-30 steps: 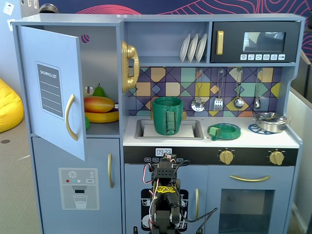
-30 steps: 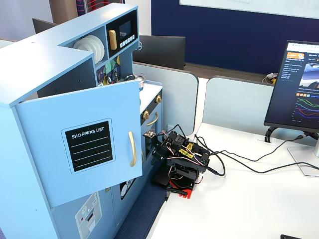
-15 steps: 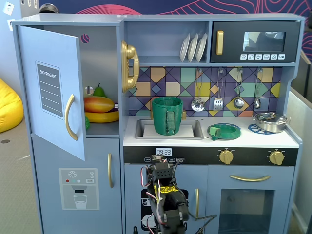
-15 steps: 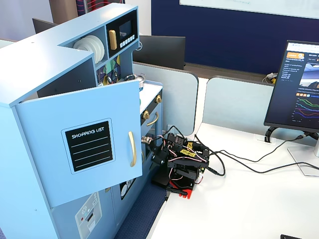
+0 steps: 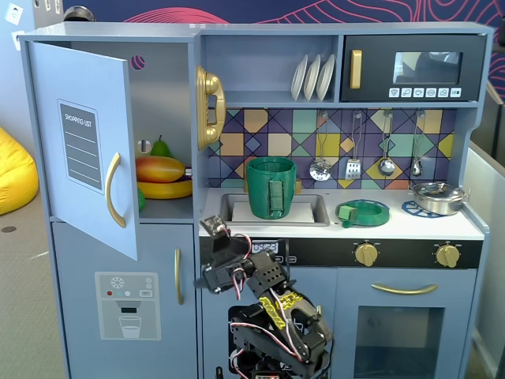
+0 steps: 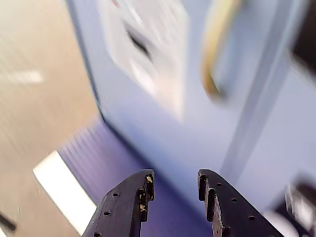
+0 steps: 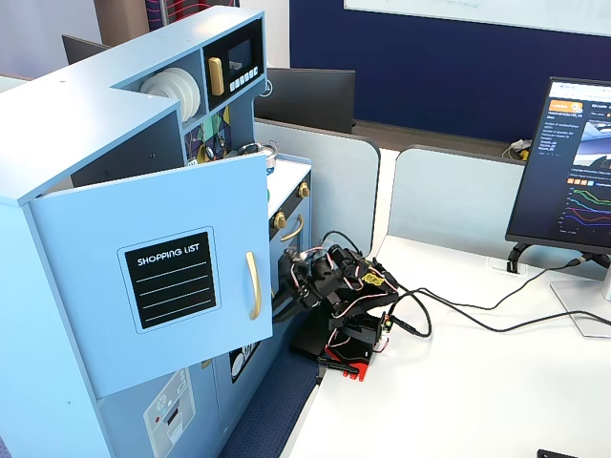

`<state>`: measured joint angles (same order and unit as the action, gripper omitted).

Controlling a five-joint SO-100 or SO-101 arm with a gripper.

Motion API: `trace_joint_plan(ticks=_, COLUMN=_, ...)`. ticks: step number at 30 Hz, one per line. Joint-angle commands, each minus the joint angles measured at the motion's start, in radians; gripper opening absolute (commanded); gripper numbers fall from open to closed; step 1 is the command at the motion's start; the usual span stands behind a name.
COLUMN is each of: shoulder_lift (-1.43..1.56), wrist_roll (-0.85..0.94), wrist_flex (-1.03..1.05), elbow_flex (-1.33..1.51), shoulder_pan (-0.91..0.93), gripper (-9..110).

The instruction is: Close the left cabinet door

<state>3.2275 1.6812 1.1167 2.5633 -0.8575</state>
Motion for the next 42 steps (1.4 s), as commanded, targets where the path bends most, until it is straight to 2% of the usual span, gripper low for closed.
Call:
trace_joint_plan(ticks=1, shoulder_lift=-0.028, wrist_roll=0.043, wrist_flex=-0.049, elbow_flex=-0.16, shoulder_pan=-0.097, gripper=0)
trace_joint_plan(ticks=11, shoulder_lift=-0.133, wrist_roll=0.051, wrist_flex=-0.138, elbow_flex=-0.394, shoulder_pan=-0.31, gripper=0)
trace_joint_plan(ticks=17, shoulder_lift=-0.256, wrist_roll=0.121, wrist_flex=-0.327, elbow_flex=-0.511, shoulder_pan=-0.52, gripper=0)
trace_joint_plan(ticks=25, shoulder_lift=-0.443, wrist_roll=0.207, wrist_flex=-0.472, elbow_flex=-0.629, shoulder_pan=-0.752, gripper=0)
trace_joint_plan(ticks=33, shoulder_lift=-0.741, wrist_roll=0.239, wrist_flex=-0.64, elbow_flex=-0.784, shoulder_pan=-0.793, gripper=0)
trace_joint_plan(ticks=42, shoulder_lift=-1.04, wrist_roll=0.241, wrist_flex=-0.781, elbow_flex=-0.966, shoulder_pan=-0.71, gripper=0)
